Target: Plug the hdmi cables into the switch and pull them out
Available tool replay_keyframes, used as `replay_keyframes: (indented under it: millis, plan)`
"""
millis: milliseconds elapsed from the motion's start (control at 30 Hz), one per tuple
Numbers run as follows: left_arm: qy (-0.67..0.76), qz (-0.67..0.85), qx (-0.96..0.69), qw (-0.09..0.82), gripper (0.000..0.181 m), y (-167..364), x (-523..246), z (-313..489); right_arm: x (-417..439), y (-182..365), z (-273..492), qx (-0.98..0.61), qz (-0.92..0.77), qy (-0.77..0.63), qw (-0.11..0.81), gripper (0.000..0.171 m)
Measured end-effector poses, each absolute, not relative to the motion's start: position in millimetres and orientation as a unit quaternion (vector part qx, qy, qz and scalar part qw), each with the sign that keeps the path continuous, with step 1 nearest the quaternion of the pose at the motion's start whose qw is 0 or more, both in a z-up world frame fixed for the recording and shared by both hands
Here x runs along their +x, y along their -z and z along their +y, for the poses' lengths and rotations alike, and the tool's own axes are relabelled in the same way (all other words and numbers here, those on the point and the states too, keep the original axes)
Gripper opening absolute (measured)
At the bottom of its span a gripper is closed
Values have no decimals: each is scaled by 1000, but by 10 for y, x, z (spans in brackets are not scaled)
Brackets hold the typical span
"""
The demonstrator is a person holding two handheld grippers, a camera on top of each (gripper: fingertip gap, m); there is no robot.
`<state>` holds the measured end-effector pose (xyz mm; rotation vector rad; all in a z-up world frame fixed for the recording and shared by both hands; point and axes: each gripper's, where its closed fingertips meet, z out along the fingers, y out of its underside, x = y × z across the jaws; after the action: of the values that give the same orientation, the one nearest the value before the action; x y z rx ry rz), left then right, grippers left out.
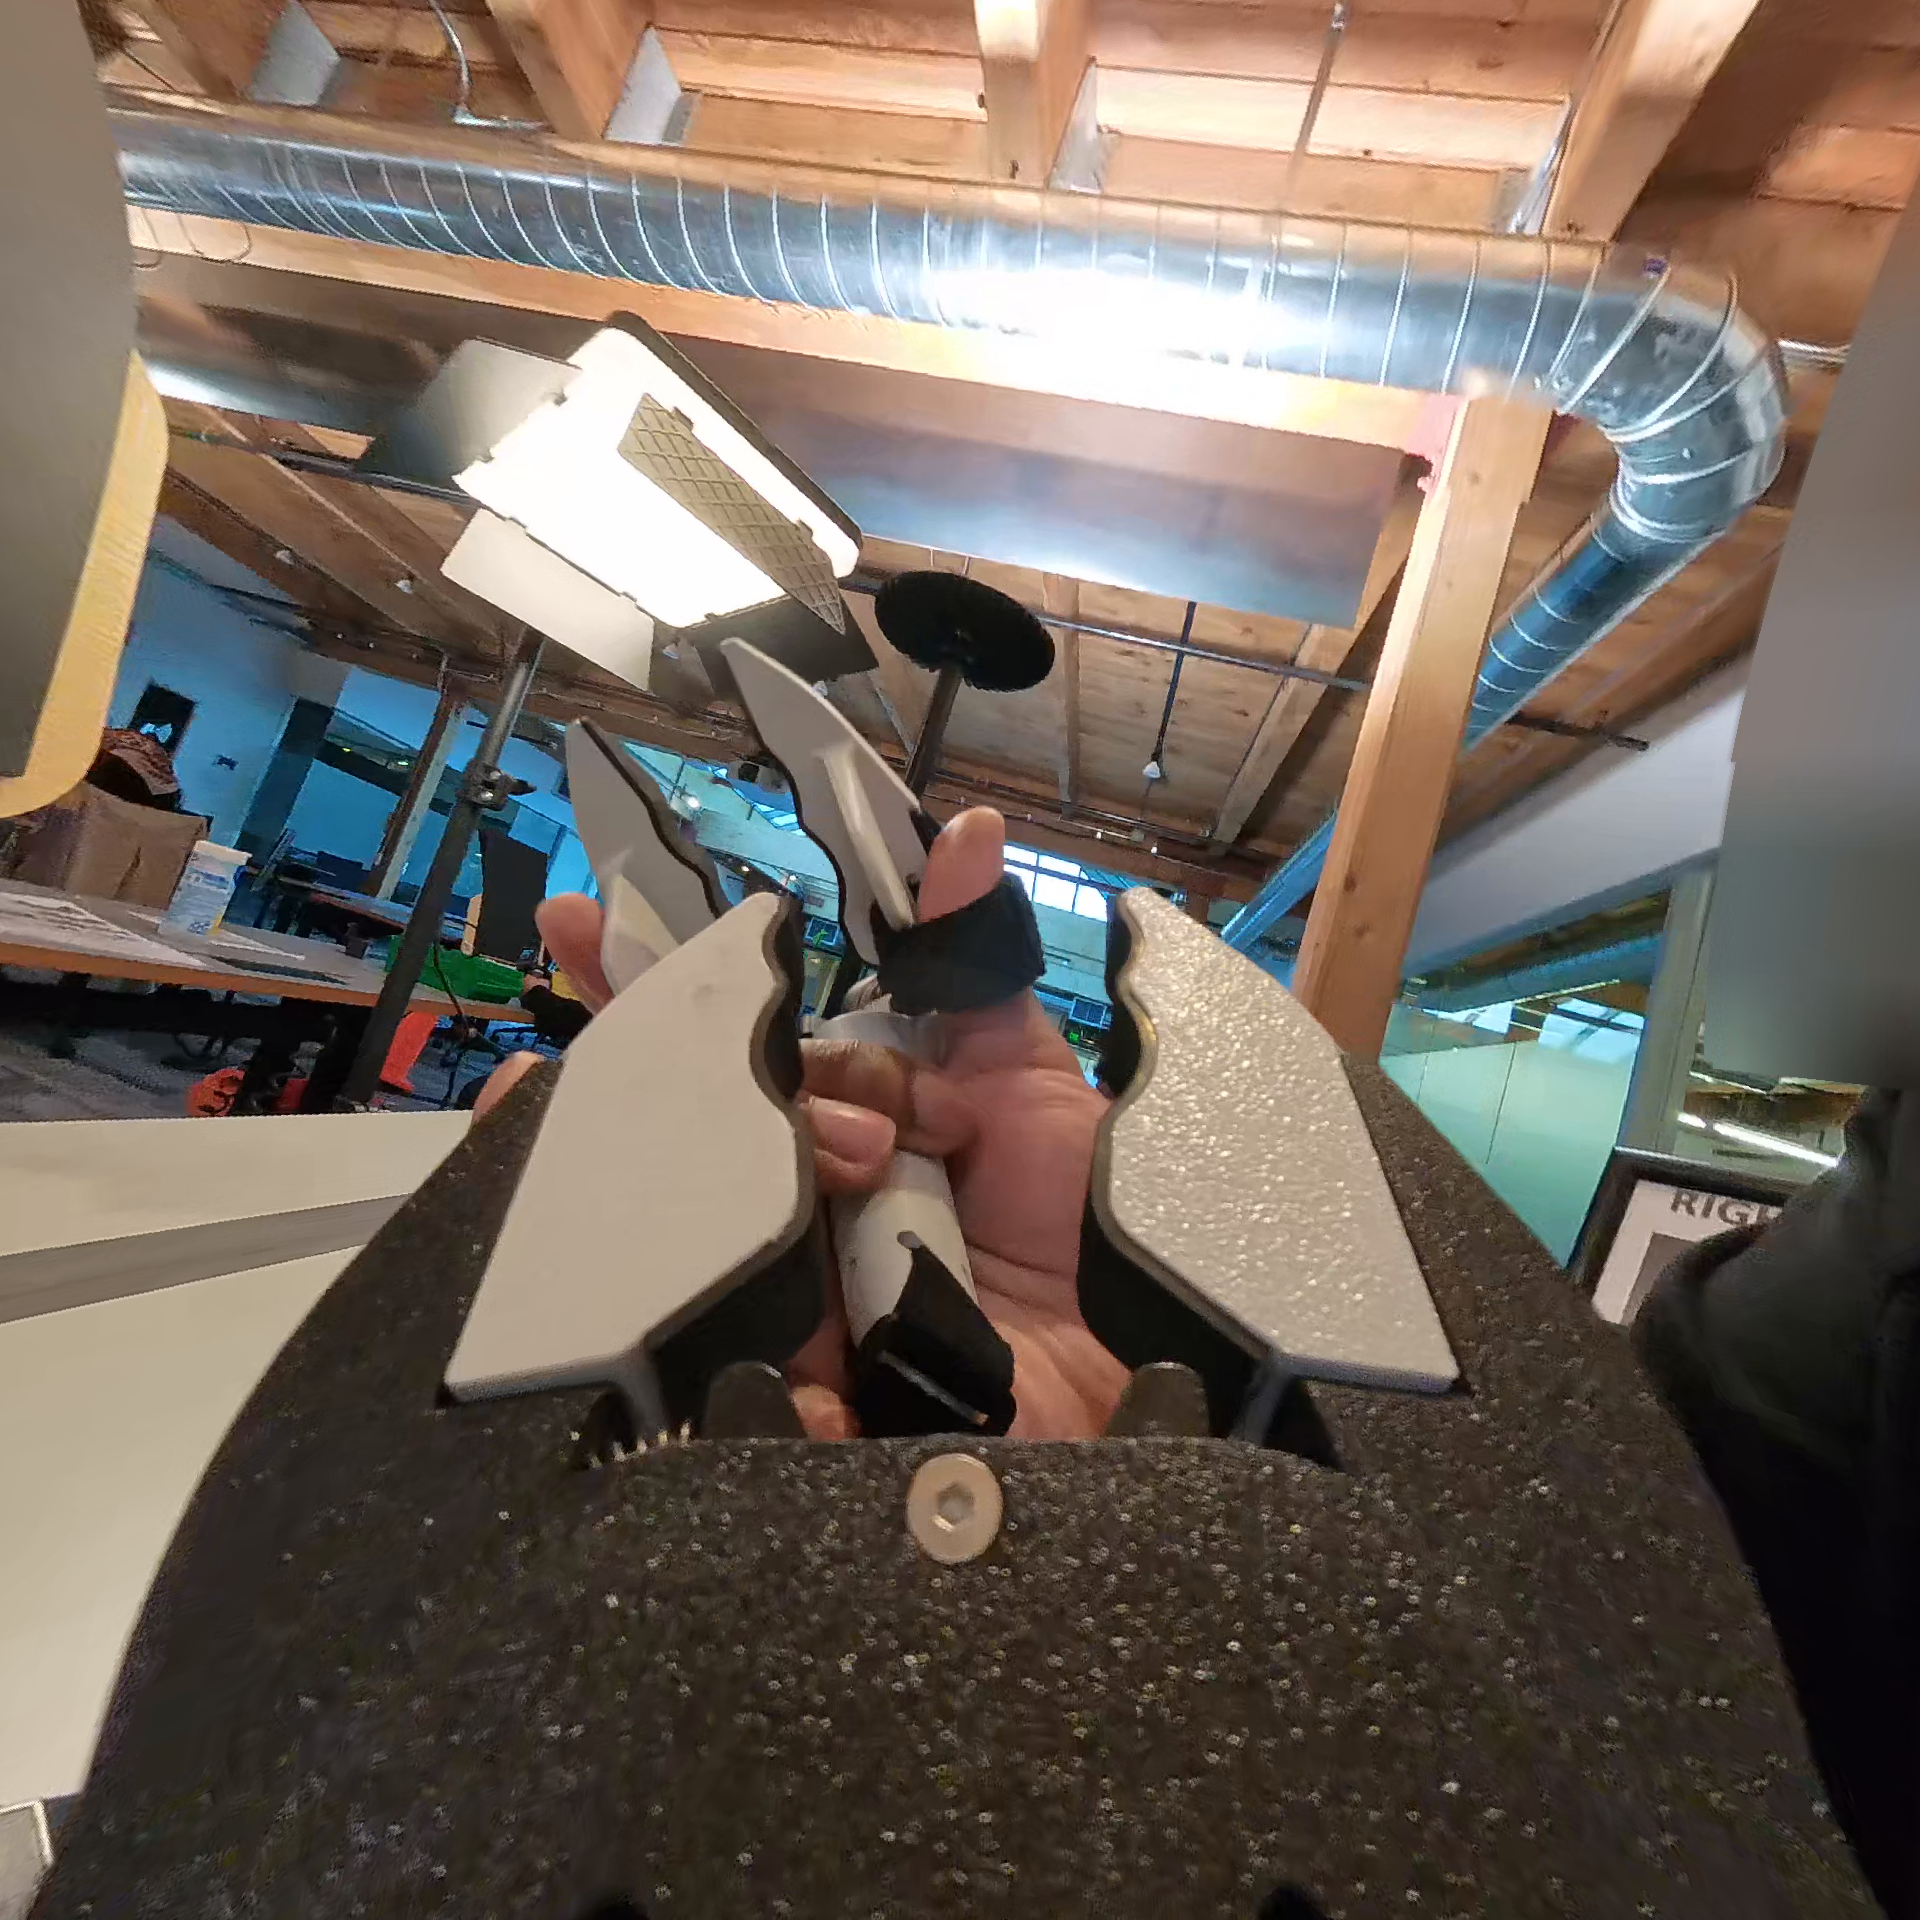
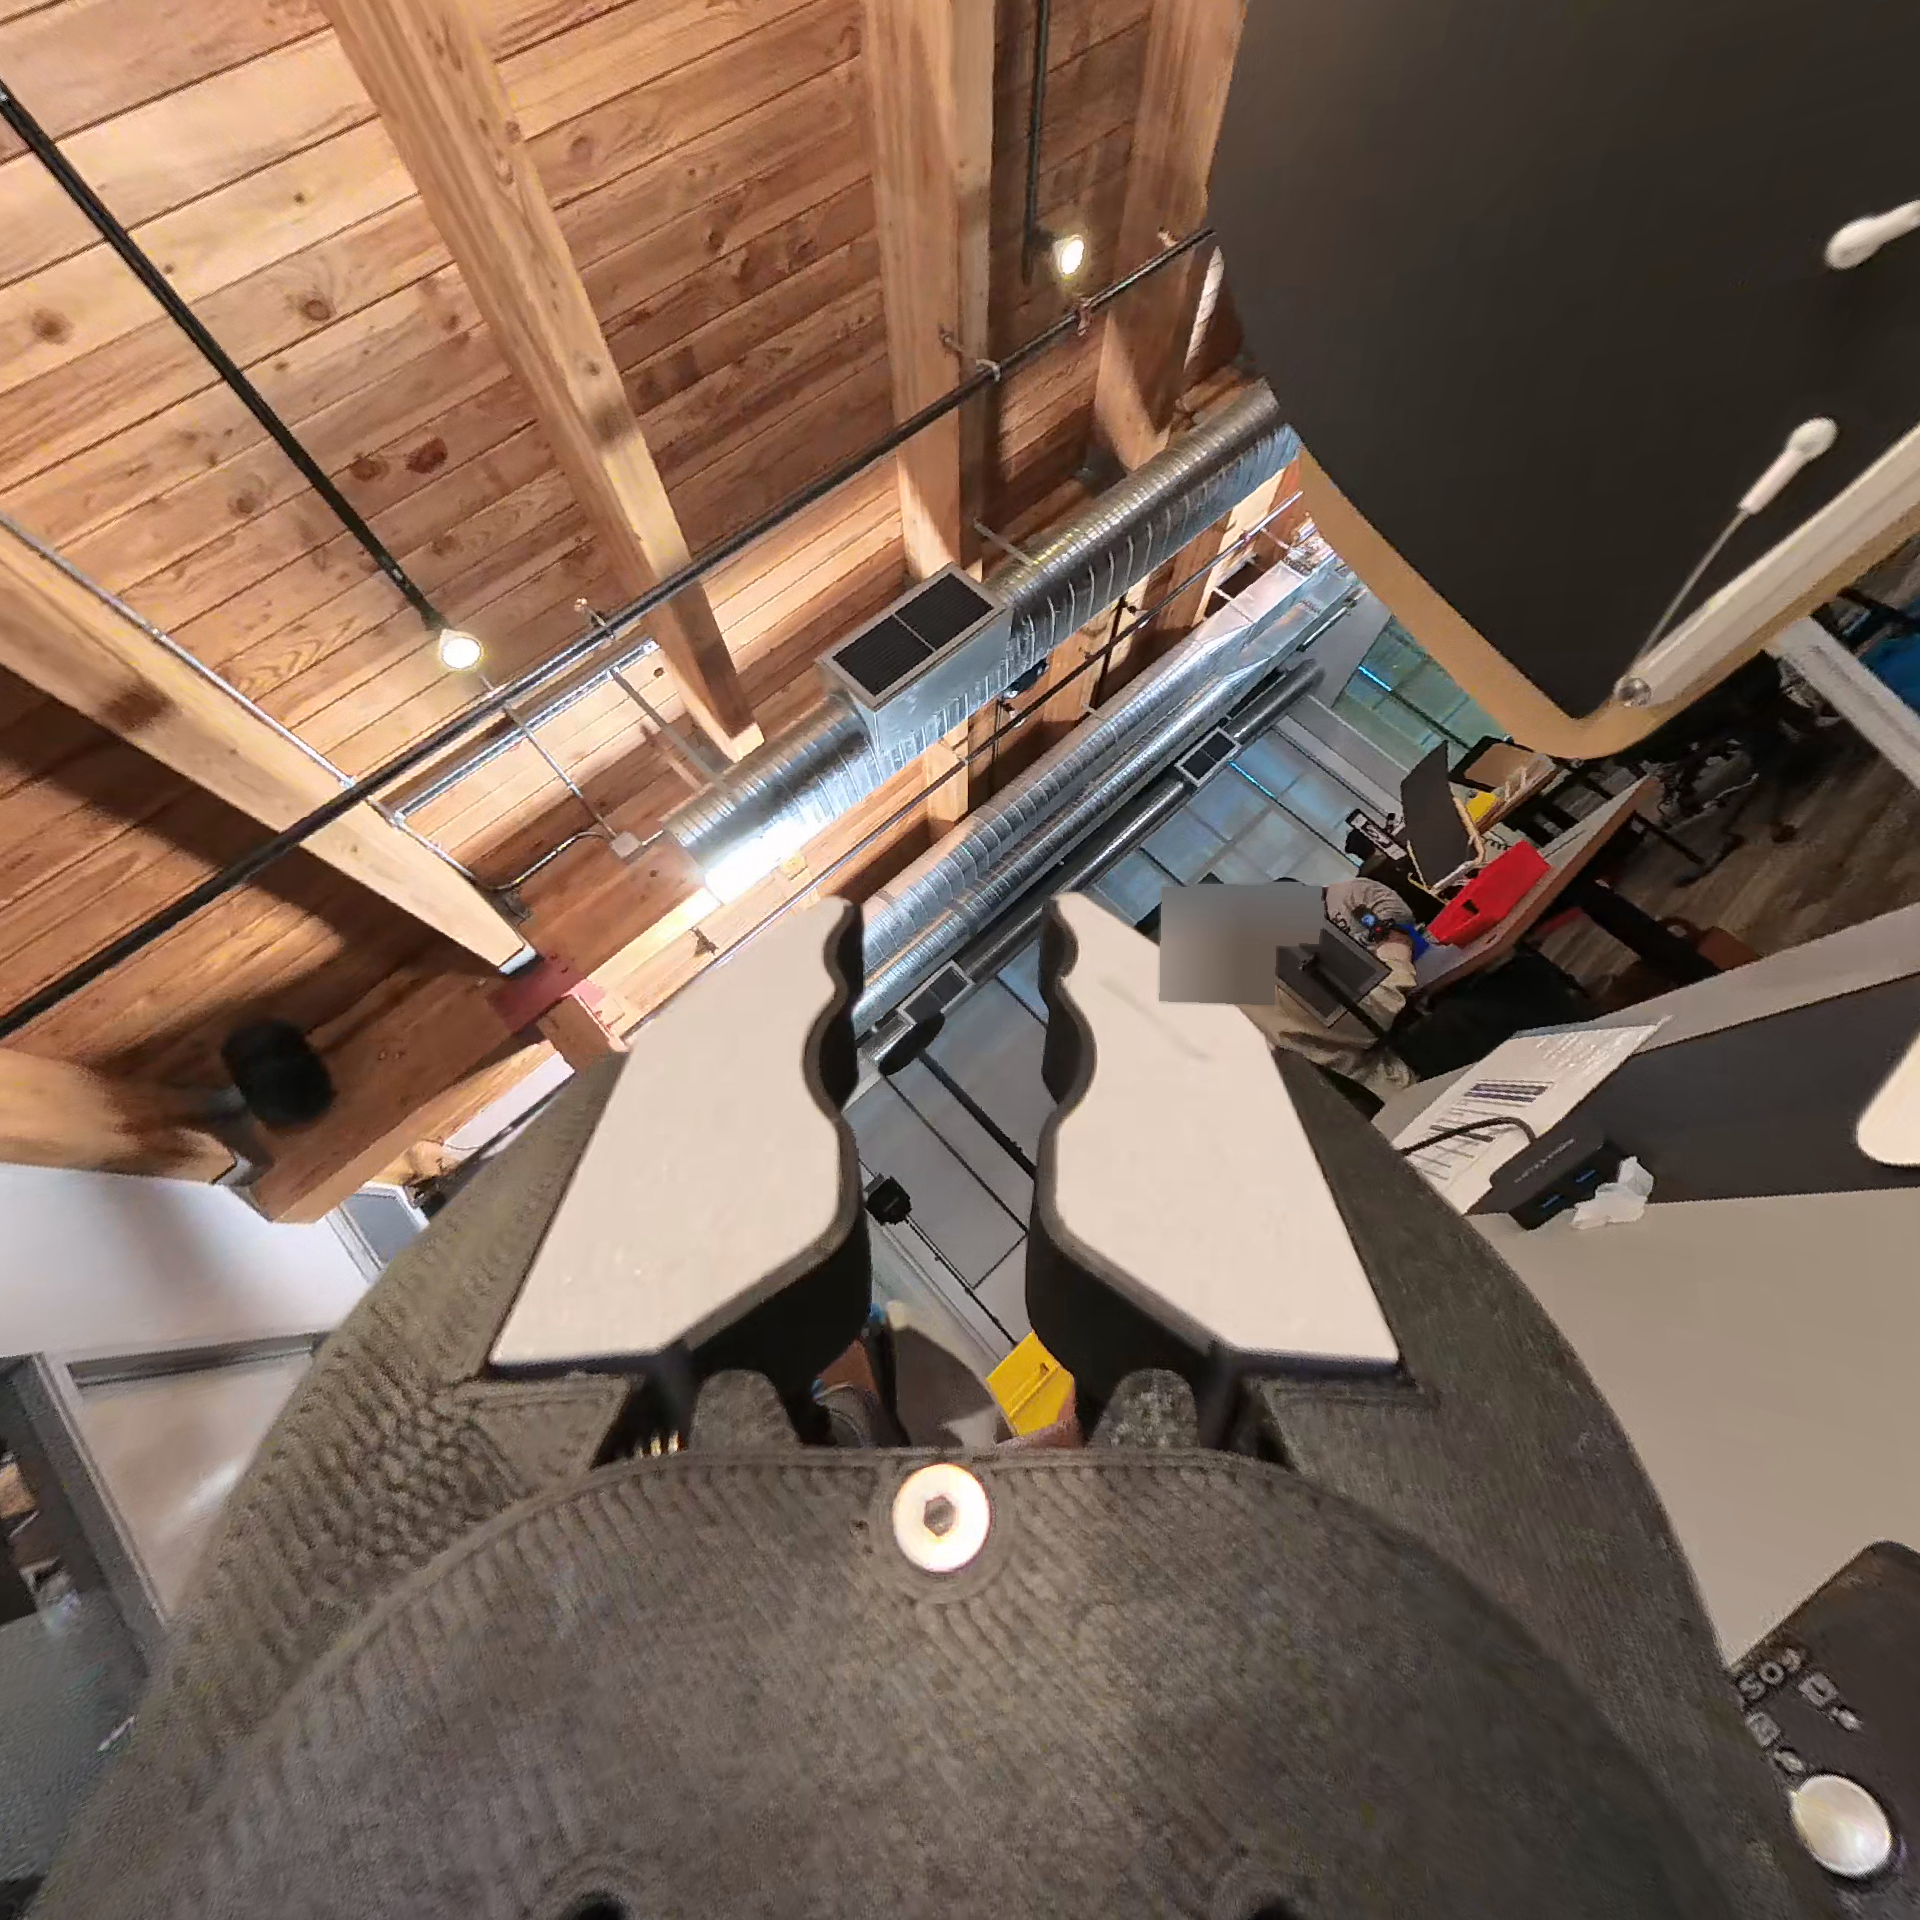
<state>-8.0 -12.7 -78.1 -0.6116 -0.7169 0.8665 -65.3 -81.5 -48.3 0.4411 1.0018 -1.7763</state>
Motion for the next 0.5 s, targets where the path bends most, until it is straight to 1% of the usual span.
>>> replay_keyframes:
  millis: [167,233,300,333,400,500]
  plan:
    - [-367,-330,-299,817,54,792,-126,12,-634,381,-738,158,419,743,497,30]
    - [-343,-321,-279,838,48,735,-99,43,-584,319,-688,151,413,742,506,25]
    - [-334,-313,-270,847,43,693,-61,99,-498,266,-642,142,417,743,505,24]
    - [-329,-311,-266,851,40,686,-42,109,-480,243,-618,136,418,748,498,24]
    - [-310,-318,-260,857,41,712,-41,70,-515,255,-624,125,429,756,479,22]
    - [-334,-336,-196,859,36,722,-3,-270,-680,322,-652,123,432,777,440,18]
